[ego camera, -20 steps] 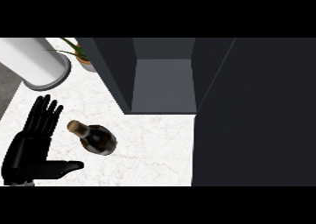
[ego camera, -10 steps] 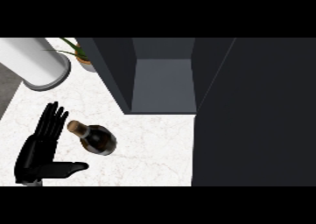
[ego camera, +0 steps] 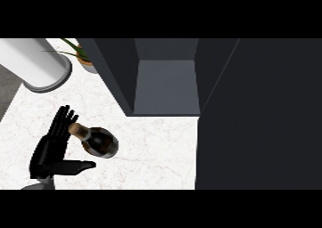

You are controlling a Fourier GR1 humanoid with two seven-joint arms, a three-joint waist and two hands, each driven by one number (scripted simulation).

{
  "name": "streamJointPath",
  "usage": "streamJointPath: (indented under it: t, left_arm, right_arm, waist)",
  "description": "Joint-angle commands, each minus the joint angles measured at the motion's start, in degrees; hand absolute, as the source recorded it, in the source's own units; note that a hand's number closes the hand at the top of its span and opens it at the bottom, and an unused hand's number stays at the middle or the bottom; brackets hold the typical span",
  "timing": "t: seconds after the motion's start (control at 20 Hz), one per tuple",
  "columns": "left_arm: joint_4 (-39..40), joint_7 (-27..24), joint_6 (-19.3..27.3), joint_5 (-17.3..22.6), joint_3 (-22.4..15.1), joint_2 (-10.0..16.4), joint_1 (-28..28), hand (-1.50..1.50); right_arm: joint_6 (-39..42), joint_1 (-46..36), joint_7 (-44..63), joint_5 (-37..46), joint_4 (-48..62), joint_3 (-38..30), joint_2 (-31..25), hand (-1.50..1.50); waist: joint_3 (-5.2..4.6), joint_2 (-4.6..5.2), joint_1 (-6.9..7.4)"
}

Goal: Pick up the wine, place it into the cabinet and close the cabinet

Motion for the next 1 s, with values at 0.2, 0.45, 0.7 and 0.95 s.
streamJointPath:
  t: [0.2,0.45,0.7,0.95]
  left_arm:
    - [15.04,-6.92,-2.28,-1.53,1.02,0.87,-6.14,-1.5]
    - [18.26,-7.87,-1.66,-2.39,0.39,0.61,-8.06,-1.5]
    - [28.86,-15.36,-1.87,-3.96,1.48,1.37,-11.72,-1.5]
    - [41.33,-25.02,-3.32,-5.05,2.45,1.31,-15.13,-1.5]
  right_arm:
    - [5.03,6.69,-4.61,-1.78,-0.7,-0.51,0.75,-1.5]
    - [2.92,0.98,-4.22,-1.14,3.8,-3.11,0.03,-1.5]
    - [2.29,6.59,-2.36,1.82,-4.14,2.16,2.24,-1.5]
    - [0.9,0.28,-0.61,1.51,-0.48,0.76,1.1,-1.5]
  waist:
    - [0.01,0.01,-0.25]
    - [0.01,0.0,0.02]
    - [0.0,-0.01,-0.23]
    - [-0.03,0.08,-0.26]
